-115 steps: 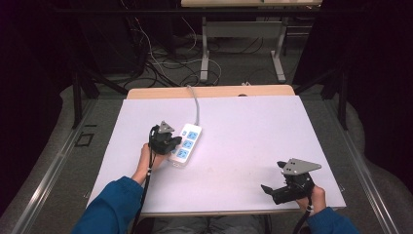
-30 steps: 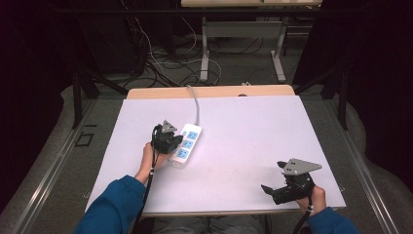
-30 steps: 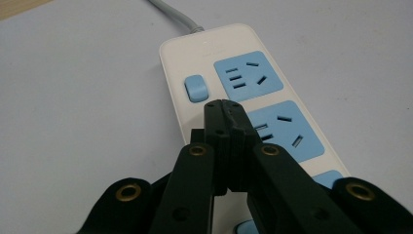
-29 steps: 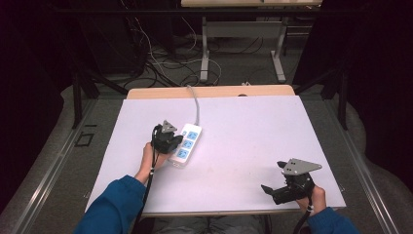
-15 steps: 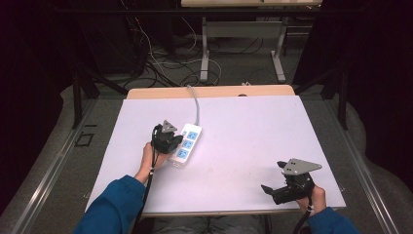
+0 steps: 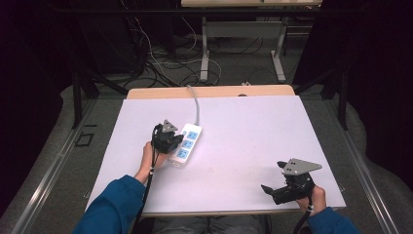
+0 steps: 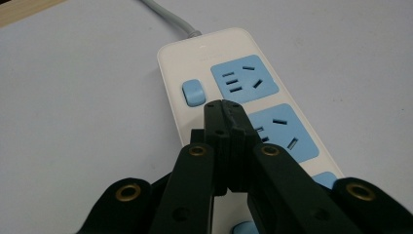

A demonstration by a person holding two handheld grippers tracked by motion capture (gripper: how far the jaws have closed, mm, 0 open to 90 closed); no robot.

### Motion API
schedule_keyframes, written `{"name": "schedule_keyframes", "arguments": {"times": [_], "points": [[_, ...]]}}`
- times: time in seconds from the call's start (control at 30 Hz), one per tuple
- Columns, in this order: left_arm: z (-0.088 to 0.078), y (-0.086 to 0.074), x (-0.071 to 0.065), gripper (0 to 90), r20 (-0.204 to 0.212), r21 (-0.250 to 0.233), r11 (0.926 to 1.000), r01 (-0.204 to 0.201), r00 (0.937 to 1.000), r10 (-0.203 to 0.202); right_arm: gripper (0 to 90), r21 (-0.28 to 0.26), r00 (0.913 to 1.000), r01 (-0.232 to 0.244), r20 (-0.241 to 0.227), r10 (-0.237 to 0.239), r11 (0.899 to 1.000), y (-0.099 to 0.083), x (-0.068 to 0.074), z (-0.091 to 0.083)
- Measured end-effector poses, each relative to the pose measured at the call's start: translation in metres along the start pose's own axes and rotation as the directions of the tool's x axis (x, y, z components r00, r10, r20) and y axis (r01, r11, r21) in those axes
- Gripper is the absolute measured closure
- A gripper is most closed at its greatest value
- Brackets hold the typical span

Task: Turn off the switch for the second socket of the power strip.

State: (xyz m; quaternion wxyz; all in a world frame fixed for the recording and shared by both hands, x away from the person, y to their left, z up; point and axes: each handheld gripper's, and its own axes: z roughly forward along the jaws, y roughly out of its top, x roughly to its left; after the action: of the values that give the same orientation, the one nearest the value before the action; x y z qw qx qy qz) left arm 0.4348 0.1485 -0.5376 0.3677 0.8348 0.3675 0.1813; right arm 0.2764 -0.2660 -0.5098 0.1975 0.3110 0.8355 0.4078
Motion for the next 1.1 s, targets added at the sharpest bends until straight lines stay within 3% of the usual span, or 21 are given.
{"name": "schedule_keyframes", "arguments": {"times": [0.43, 0.77, 1.0, 1.1], "points": [[0.000, 0.000, -0.001, 90.0, -0.007, -0.009, 1.0000, 0.004, 1.0000, -0.004, 2.5, 0.002, 1.0000, 0.006, -0.006, -0.006, 1.000, 0.000, 0.000, 0.000], [-0.002, 0.001, 0.000, 90.0, 0.000, 0.010, 0.9999, -0.004, 1.0000, 0.004, 2.5, 0.002, 1.0000, 0.001, -0.007, -0.001, 1.000, 0.000, 0.000, 0.000], [-0.006, 0.003, -0.002, 89.9, -0.012, -0.036, 0.9993, 0.008, 0.9999, -0.008, 2.5, 0.001, 1.0000, 0.002, -0.008, -0.002, 1.000, 0.000, 0.000, 0.000], [-0.011, 0.006, -0.002, 79.2, -0.013, -0.042, 0.9990, 0.014, 0.9998, -0.014, 2.5, 0.005, 0.9999, 0.005, -0.016, -0.005, 1.000, 0.000, 0.000, -0.001]]}}
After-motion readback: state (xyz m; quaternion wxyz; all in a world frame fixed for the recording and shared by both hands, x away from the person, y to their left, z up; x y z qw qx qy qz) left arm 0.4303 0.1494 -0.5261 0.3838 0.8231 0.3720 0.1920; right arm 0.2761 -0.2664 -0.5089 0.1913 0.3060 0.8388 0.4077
